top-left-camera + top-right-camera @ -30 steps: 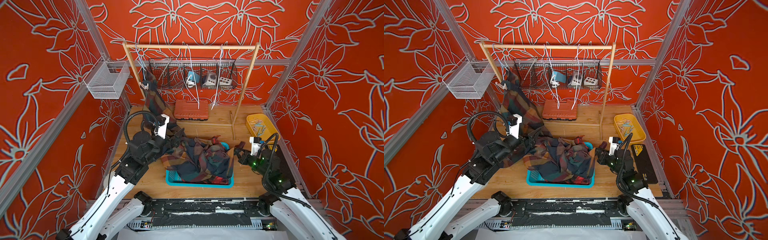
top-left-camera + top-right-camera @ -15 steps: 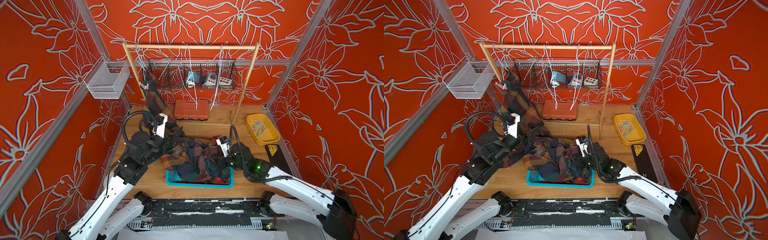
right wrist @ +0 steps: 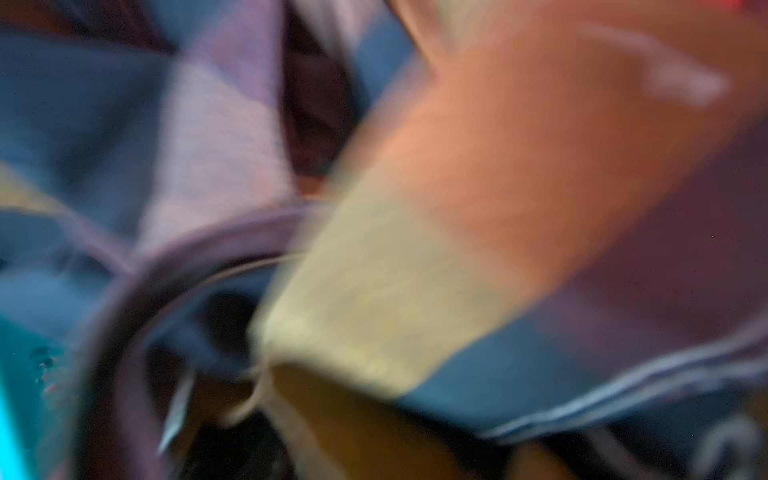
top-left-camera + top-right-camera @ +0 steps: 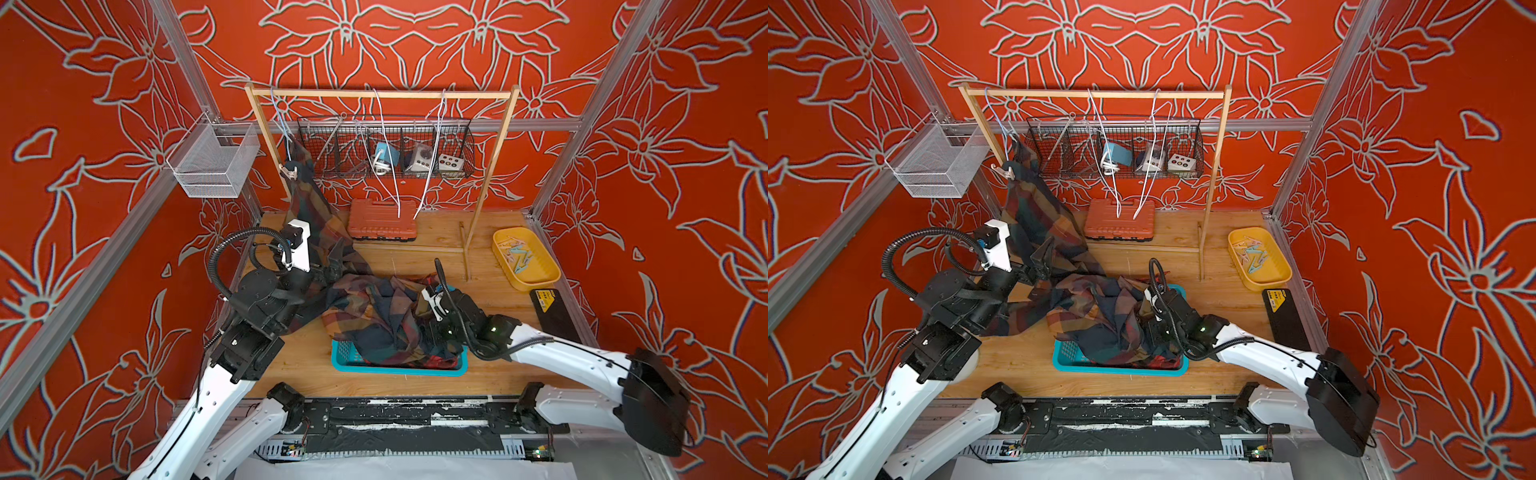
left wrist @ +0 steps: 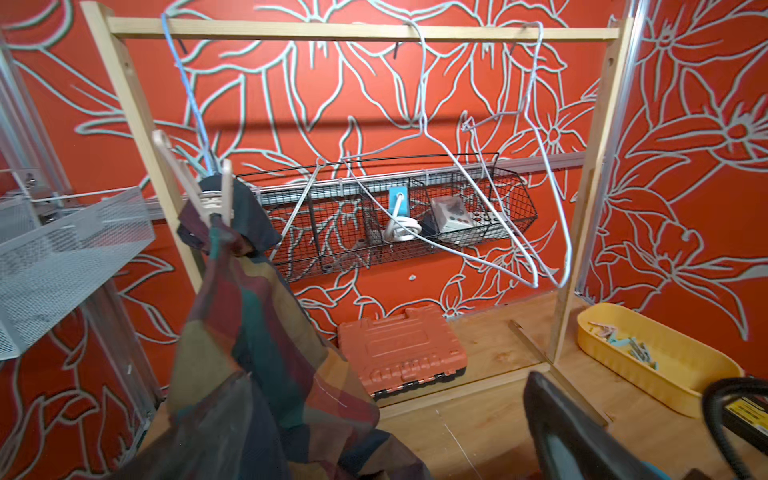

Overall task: Remove the clothespins securing long-sleeve shirts to the hanger
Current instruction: Adjust the long-sleeve shirt at the bin, then adjust the hanger on the clothesline.

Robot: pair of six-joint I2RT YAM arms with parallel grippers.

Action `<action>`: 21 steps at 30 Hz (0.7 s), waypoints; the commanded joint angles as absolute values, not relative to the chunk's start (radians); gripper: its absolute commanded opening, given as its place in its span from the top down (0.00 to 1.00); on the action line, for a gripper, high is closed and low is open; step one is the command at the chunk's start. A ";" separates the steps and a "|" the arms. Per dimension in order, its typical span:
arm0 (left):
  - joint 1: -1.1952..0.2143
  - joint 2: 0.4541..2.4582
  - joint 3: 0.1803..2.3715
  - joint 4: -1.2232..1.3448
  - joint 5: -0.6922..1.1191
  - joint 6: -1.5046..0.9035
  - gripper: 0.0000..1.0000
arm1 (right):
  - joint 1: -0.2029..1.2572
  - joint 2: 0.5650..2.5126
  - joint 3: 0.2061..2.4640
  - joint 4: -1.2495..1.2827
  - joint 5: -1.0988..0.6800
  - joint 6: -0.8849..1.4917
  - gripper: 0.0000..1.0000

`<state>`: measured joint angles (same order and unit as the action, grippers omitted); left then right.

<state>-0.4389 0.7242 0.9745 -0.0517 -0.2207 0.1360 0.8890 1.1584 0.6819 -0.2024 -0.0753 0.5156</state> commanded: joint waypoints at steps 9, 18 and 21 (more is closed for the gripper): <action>-0.326 0.687 0.988 0.048 -0.337 0.047 0.02 | 1.021 1.036 1.053 -0.440 0.190 0.289 0.42; -0.232 0.813 1.116 -0.064 -0.348 0.024 0.02 | 1.032 1.176 1.254 -0.393 0.078 0.248 0.38; -0.196 0.896 1.156 -0.096 -0.304 0.007 0.02 | 1.032 1.190 1.262 -0.374 0.040 0.257 0.36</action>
<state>-0.2222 0.8337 1.1297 -0.0444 -0.3340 0.0341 1.0302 1.1851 1.2354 -0.3817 0.0841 0.2741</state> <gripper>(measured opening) 0.978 0.637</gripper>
